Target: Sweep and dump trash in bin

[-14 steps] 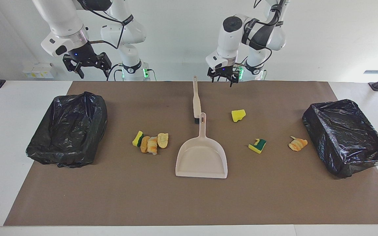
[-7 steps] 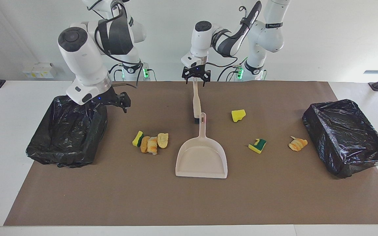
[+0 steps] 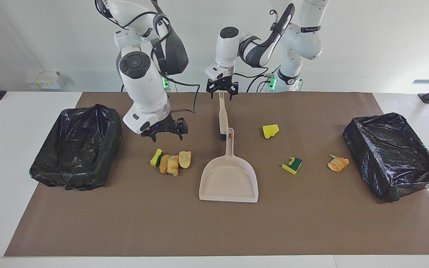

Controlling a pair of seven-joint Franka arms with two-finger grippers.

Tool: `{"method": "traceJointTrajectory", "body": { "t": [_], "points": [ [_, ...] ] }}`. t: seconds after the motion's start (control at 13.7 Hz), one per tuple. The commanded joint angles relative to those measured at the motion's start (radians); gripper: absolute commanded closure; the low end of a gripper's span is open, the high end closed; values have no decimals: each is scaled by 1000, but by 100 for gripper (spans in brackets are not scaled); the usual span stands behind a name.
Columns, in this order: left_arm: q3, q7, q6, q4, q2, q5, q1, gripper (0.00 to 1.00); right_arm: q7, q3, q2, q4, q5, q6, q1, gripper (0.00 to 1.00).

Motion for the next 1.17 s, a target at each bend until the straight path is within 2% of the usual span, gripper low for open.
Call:
{"method": "traceJointTrajectory", "body": {
  "t": [0.0,0.07,0.44,0.66,0.73,0.88,1.09],
  "points": [
    [15,-28,17,-19,-4,23,-21,50,8,6,21,16,44,5,-14,0],
    [15,-28,20,-23,-4,23,-21,58,20,8,48,19,61,7,21,0],
    [13,-29,22,-31,-6,22,-10,58,240,14,153,52,70,132,149,0],
    [13,-20,16,-31,-6,22,-7,58,298,11,269,156,66,157,215,0],
    [15,-17,13,-31,-6,22,-7,61,326,10,298,171,60,175,241,0],
    [15,-17,11,-31,-6,22,-7,100,346,11,318,161,55,214,273,0],
    [15,-11,7,-30,-6,22,-6,100,366,13,308,130,58,222,304,0]
  ]
}}
